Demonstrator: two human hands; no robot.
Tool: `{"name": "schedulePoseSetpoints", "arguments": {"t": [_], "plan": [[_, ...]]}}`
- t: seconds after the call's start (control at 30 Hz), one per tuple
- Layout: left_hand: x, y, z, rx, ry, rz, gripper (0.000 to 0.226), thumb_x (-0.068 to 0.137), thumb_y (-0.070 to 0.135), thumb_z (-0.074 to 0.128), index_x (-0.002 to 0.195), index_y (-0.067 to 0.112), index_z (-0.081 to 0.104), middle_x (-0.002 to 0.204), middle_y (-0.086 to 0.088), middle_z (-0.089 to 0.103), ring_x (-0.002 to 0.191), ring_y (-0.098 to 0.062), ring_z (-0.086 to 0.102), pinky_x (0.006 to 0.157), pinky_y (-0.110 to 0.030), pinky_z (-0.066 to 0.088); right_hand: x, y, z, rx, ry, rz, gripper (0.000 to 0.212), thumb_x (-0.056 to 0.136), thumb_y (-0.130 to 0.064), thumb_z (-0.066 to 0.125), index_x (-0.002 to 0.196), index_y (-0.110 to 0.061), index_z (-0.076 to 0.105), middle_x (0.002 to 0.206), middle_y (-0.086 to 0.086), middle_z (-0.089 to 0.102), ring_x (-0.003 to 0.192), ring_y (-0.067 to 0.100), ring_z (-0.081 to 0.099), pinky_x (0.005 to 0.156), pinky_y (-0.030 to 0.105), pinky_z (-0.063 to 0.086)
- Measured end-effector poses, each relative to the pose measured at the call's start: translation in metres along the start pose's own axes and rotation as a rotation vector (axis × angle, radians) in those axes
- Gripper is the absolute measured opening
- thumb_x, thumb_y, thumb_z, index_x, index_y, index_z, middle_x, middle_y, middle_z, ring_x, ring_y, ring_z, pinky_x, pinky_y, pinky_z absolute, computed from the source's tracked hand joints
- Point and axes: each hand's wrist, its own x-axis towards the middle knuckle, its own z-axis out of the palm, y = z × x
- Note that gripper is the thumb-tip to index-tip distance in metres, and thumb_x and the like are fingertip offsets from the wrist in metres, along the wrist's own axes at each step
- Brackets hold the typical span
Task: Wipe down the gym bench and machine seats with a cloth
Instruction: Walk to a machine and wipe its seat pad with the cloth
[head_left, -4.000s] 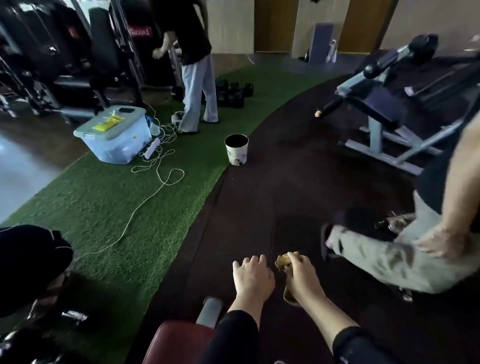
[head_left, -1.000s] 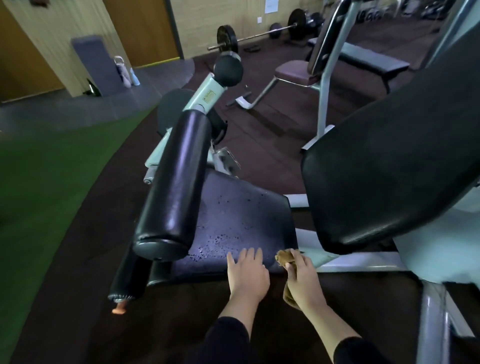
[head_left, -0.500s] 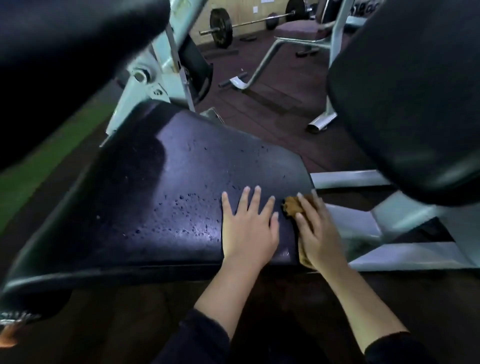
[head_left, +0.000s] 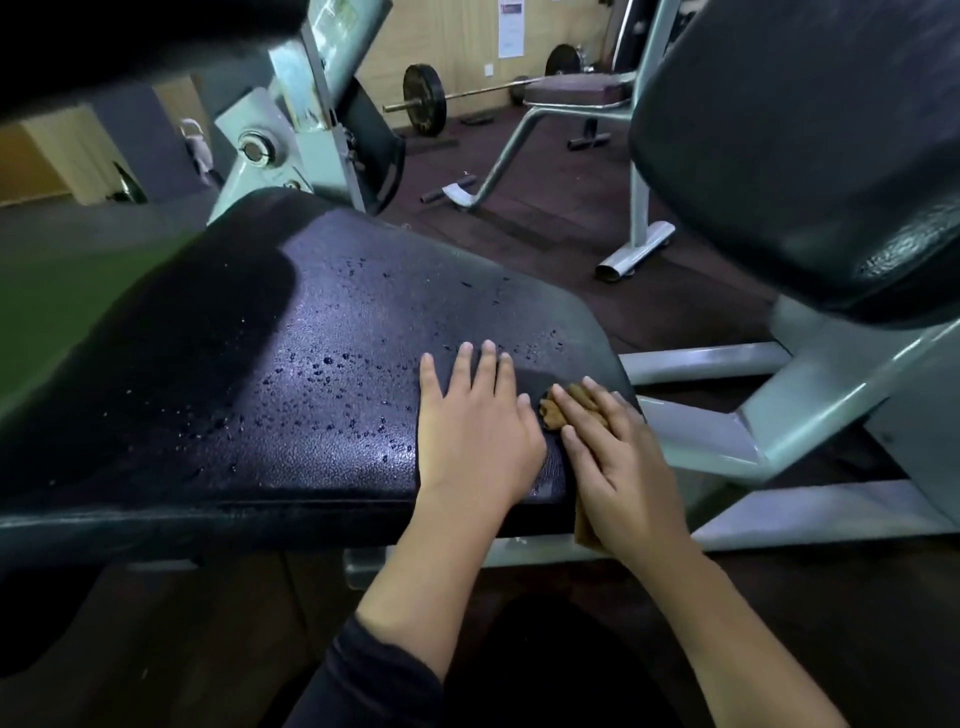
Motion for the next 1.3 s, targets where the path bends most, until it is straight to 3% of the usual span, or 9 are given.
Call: {"name": "schedulePoseSetpoints", "arguments": {"t": [0.27, 0.4, 0.47, 0.6, 0.7, 0.8, 0.9, 1.1, 1.3], "plan": [[-0.001, -0.001, 0.0, -0.001, 0.02, 0.009, 0.057, 0.102, 0.037, 0.015, 0.155, 0.015, 0.011, 0.163, 0.0, 0.007, 0.15, -0.019, 0.003, 0.118, -0.052, -0.006, 0.053, 0.02, -0.002, 0.116, -0.181, 0.14, 0.036, 0.098, -0.031, 0.042, 0.132, -0.042, 0.048, 0.149, -0.016, 0.033, 0.137, 0.007, 0.032, 0.109, 0.03, 0.027], [-0.004, -0.002, 0.001, -0.01, 0.025, 0.025, 0.057, 0.102, 0.037, 0.013, 0.155, 0.016, 0.011, 0.163, 0.0, 0.007, 0.15, -0.019, 0.002, 0.118, -0.049, -0.006, 0.036, 0.025, -0.014, 0.184, -0.073, 0.282, 0.036, 0.099, -0.024, 0.043, 0.133, -0.032, 0.05, 0.149, -0.013, 0.034, 0.136, 0.009, 0.033, 0.1, 0.02, 0.023], [-0.004, -0.002, 0.001, -0.019, 0.031, 0.026, 0.057, 0.102, 0.037, 0.014, 0.155, 0.016, 0.011, 0.163, 0.0, 0.007, 0.15, -0.019, 0.002, 0.118, -0.05, -0.005, 0.015, 0.021, -0.016, 0.166, -0.028, 0.313, 0.037, 0.099, -0.023, 0.043, 0.134, -0.029, 0.049, 0.149, -0.011, 0.034, 0.137, 0.01, 0.031, 0.103, 0.019, 0.021], [-0.003, -0.002, 0.001, -0.042, 0.045, 0.022, 0.056, 0.102, 0.035, 0.016, 0.155, 0.015, 0.014, 0.162, 0.0, 0.01, 0.15, -0.019, 0.005, 0.119, -0.05, -0.003, -0.017, -0.017, -0.003, 0.002, 0.027, 0.174, 0.046, 0.092, -0.036, 0.033, 0.136, -0.031, 0.047, 0.149, -0.01, 0.034, 0.138, 0.014, 0.029, 0.114, 0.027, 0.018], [-0.002, -0.004, 0.0, -0.071, 0.053, 0.022, 0.055, 0.102, 0.034, 0.017, 0.154, 0.017, 0.017, 0.162, 0.001, 0.012, 0.149, -0.017, 0.006, 0.12, -0.048, -0.001, -0.002, -0.04, 0.009, -0.025, -0.064, 0.11, 0.05, 0.091, -0.036, 0.029, 0.138, -0.03, 0.045, 0.152, -0.01, 0.03, 0.141, 0.013, 0.023, 0.113, 0.02, 0.007], [-0.001, -0.004, -0.001, -0.097, 0.064, 0.016, 0.054, 0.102, 0.033, 0.02, 0.154, 0.019, 0.019, 0.162, 0.002, 0.015, 0.149, -0.016, 0.007, 0.12, -0.046, -0.001, 0.037, -0.029, 0.011, 0.002, -0.172, 0.137, 0.04, 0.099, -0.028, 0.038, 0.139, -0.029, 0.043, 0.154, -0.006, 0.026, 0.142, 0.014, 0.022, 0.117, 0.029, 0.013], [-0.002, -0.005, 0.001, -0.095, 0.084, 0.009, 0.053, 0.102, 0.033, 0.02, 0.154, 0.019, 0.021, 0.161, 0.002, 0.016, 0.149, -0.017, 0.009, 0.12, -0.047, 0.0, 0.062, -0.001, 0.003, 0.06, -0.211, 0.22, 0.04, 0.099, -0.024, 0.04, 0.138, -0.03, 0.044, 0.154, -0.007, 0.027, 0.141, 0.012, 0.025, 0.112, 0.027, 0.021], [-0.003, -0.004, 0.001, -0.093, 0.076, 0.006, 0.054, 0.102, 0.034, 0.019, 0.154, 0.018, 0.02, 0.162, 0.0, 0.014, 0.149, -0.02, 0.006, 0.119, -0.05, -0.002, 0.022, 0.017, -0.019, 0.11, -0.086, 0.332, 0.039, 0.099, -0.023, 0.042, 0.137, -0.03, 0.046, 0.151, -0.012, 0.03, 0.137, 0.01, 0.03, 0.097, 0.016, 0.021], [0.0, -0.003, 0.001, -0.097, 0.077, -0.002, 0.053, 0.102, 0.033, 0.02, 0.154, 0.019, 0.022, 0.162, 0.002, 0.015, 0.149, -0.018, 0.007, 0.119, -0.05, -0.001, 0.005, -0.021, 0.0, -0.048, -0.073, 0.163, 0.041, 0.098, -0.023, 0.043, 0.138, -0.028, 0.044, 0.153, -0.008, 0.029, 0.142, 0.015, 0.022, 0.116, 0.028, 0.015]]}}
